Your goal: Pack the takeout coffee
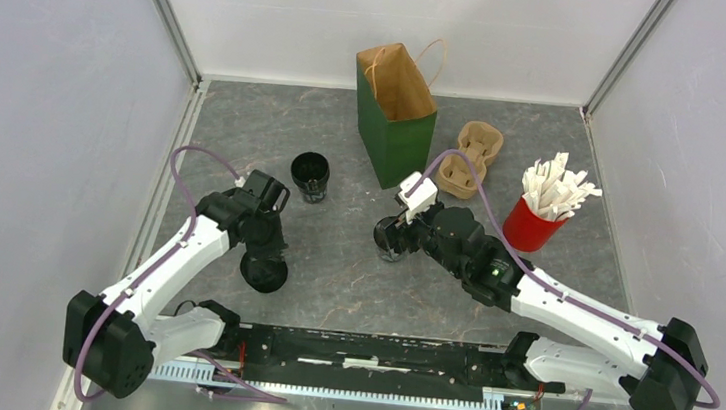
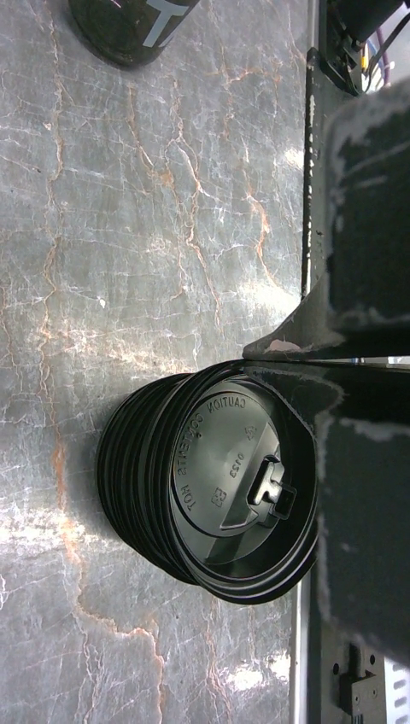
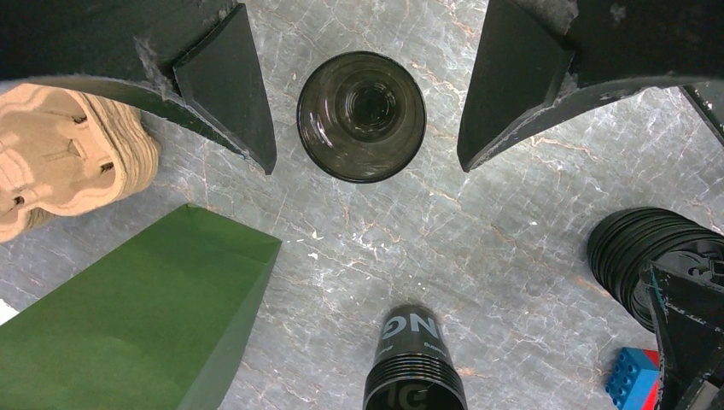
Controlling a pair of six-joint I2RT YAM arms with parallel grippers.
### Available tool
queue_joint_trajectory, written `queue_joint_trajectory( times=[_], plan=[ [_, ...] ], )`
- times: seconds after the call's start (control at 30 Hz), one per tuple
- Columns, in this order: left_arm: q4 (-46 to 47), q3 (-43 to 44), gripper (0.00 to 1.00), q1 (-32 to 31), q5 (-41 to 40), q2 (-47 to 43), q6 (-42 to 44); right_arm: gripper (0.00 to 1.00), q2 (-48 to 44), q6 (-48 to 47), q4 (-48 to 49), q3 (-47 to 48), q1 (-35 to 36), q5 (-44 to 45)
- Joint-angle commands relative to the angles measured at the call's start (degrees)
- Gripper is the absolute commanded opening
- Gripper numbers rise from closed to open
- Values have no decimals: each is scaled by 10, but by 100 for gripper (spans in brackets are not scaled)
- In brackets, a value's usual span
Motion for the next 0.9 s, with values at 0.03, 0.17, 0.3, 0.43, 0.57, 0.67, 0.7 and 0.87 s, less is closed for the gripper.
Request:
queue_joint_trajectory(
  times=[0.03, 0.17, 0.3, 0.43, 0.57, 0.67, 0.7, 0.87],
  plan=[
    [10, 25, 2, 0, 4, -7, 23, 84, 4, -4, 19, 0, 2, -7],
    [6, 29, 2, 0, 4, -10, 23, 85, 3, -3, 19, 1, 2, -7],
    [-6, 46, 2, 0, -4, -19, 21, 85, 3, -3, 19, 2, 2, -7],
    [-9, 51, 2, 0, -5, -26, 20, 85, 6, -3, 22, -1, 1, -8],
    [-9, 47, 2, 0, -7, -28, 18, 85, 7, 2, 25, -3, 2, -15],
    [-9, 48, 2, 0, -7, -32, 17, 85, 4, 4, 28, -6, 2, -18],
    [-9, 50, 2, 1, -4, -35, 15, 85, 3, 6, 31, -9, 1, -19],
    [-10, 58, 2, 0, 11, -47, 11, 85, 1, 47, 88, -41, 2, -80]
  ],
)
